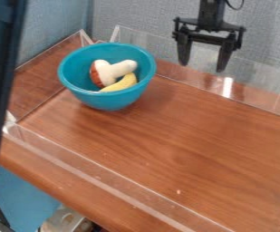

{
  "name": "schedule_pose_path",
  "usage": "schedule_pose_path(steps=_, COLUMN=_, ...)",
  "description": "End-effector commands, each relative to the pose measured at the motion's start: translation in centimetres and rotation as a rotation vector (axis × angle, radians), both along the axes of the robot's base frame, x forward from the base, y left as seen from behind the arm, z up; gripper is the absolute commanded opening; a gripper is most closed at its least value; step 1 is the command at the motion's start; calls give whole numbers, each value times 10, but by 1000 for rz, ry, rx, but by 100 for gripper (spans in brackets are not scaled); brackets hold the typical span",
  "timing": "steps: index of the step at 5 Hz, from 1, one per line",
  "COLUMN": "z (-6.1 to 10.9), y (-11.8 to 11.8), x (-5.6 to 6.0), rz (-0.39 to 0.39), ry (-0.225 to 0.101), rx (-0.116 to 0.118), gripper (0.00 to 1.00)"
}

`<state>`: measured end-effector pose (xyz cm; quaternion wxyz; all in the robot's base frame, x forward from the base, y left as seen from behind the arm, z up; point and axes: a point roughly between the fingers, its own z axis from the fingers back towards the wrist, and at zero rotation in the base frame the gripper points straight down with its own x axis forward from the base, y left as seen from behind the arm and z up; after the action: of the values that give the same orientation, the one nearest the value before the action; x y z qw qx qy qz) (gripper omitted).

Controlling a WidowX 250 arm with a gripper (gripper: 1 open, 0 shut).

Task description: Remove the mushroom from the blue bowl and put it on the table

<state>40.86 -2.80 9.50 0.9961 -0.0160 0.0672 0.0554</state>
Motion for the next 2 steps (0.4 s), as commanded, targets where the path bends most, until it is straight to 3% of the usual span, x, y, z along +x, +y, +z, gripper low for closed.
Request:
schedule_pose_path(steps=1, z=20, y=-7, x=11, rz=9, ry=-76, rx=1, gripper=100)
schedule_pose_path(steps=2, z=13, y=-5, x=10, rz=29, ry=-65, rx=5, gripper=100)
